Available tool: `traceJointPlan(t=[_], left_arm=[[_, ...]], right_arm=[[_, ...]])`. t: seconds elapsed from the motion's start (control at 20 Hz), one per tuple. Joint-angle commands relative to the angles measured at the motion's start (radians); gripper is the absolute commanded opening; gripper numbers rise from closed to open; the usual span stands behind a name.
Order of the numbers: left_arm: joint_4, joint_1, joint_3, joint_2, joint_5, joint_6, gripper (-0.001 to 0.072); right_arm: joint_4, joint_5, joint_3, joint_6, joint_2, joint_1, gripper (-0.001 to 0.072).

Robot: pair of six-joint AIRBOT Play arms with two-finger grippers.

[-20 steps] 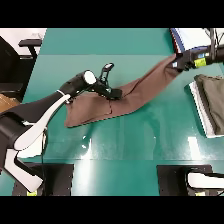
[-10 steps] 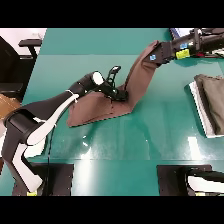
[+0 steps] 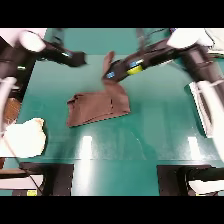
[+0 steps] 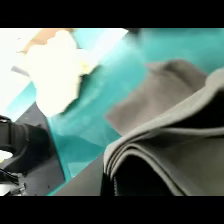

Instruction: Fold the shirts.

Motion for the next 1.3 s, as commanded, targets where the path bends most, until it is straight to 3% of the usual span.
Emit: traceJointPlan(t=[0.0,0.05,0.1,0.2,0.3,0.65,0.75,0.9,1.2,1.25], left_arm=[[0.075,0.142,0.001,0.163,-0.014,0.000,0.0022],[0.079,0.169,0.001,0.187,-0.014,0.000,0.0023],[0.080,0.187,0.001,0.204,-0.019,0.000,0.0023],[0.084,0.207,0.000,0.219,-0.050,0.000,0.0023],[0.095,0.207,0.000,0.219,-0.086,0.008,0.0023],[0.082,0.204,0.000,0.219,-0.117,0.008,0.0023],[0.080,0.196,0.000,0.217,-0.117,0.009,0.0023],[0.080,0.175,0.000,0.209,-0.114,0.032,0.0023],[0.076,0.111,0.000,0.172,-0.113,0.035,0.0023],[0.076,0.098,-0.001,0.169,-0.109,0.035,0.0023]], right_arm=[[0.024,-0.098,0.090,-0.089,-0.176,0.183,0.0323],[-0.017,-0.092,0.139,-0.091,-0.221,0.209,0.0513],[-0.095,-0.068,0.183,-0.089,-0.256,0.224,0.0584],[-0.301,0.020,0.221,0.025,-0.280,0.214,0.0576],[-0.402,0.086,0.170,0.059,-0.259,0.158,0.0576],[-0.396,0.055,-0.240,0.189,-0.092,-0.247,0.0587],[-0.312,0.049,-0.309,0.191,-0.108,-0.340,0.0632],[-0.135,0.032,-0.362,0.181,-0.172,-0.396,0.0629],[0.127,-0.056,-0.359,0.108,-0.299,-0.277,0.0625],[0.142,-0.070,-0.354,0.107,-0.314,-0.248,0.0579]])
